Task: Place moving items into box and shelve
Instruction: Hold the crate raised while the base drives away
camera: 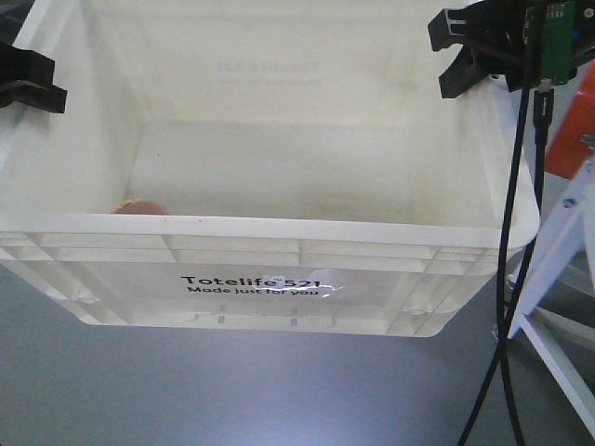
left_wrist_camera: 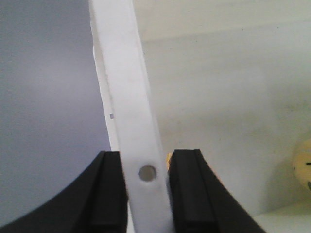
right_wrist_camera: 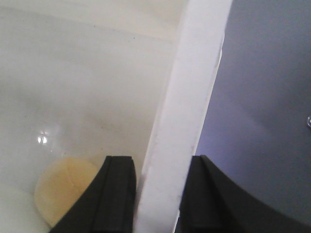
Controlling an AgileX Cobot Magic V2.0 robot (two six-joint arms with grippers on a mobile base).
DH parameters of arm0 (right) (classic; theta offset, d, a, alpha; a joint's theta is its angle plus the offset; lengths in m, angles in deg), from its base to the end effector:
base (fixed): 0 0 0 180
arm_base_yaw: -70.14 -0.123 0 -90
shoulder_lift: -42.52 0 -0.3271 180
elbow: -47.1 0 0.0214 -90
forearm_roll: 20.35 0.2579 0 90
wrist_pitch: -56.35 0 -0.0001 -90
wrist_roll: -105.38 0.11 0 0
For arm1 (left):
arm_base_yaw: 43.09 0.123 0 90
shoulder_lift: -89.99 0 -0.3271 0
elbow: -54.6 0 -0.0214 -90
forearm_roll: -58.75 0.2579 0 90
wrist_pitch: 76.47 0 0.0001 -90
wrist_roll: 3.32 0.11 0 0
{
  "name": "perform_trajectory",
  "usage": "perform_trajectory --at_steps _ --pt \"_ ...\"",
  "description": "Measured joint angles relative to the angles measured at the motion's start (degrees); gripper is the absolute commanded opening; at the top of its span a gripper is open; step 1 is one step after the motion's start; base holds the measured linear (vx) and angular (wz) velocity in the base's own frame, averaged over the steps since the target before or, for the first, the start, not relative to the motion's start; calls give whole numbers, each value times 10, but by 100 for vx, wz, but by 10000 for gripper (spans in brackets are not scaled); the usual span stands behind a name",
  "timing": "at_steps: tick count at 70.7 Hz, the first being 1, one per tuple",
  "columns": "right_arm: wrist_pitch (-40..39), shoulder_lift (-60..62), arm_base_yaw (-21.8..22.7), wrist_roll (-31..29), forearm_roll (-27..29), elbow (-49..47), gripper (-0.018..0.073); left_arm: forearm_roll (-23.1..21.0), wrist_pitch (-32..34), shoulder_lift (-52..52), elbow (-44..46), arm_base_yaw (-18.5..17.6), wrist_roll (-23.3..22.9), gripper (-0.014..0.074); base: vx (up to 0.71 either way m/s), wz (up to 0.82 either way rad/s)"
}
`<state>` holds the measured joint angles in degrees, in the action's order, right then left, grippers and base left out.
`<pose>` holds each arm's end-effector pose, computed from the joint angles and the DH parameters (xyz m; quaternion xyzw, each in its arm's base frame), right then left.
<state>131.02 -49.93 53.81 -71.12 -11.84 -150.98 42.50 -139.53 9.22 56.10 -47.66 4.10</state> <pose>0.2957 0.1030 0.4466 -0.1076 0.9550 0.1189 0.2494 0.2603 -0.0483 0.4316 0.0780 0.9339 -0.1319 0.3230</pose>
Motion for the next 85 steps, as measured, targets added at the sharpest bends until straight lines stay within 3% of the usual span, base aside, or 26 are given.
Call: perform_trajectory --at_steps 85 --pt "0 1 0 0 0 0 -12 0 -1 1 0 0 1 -17 17 66"
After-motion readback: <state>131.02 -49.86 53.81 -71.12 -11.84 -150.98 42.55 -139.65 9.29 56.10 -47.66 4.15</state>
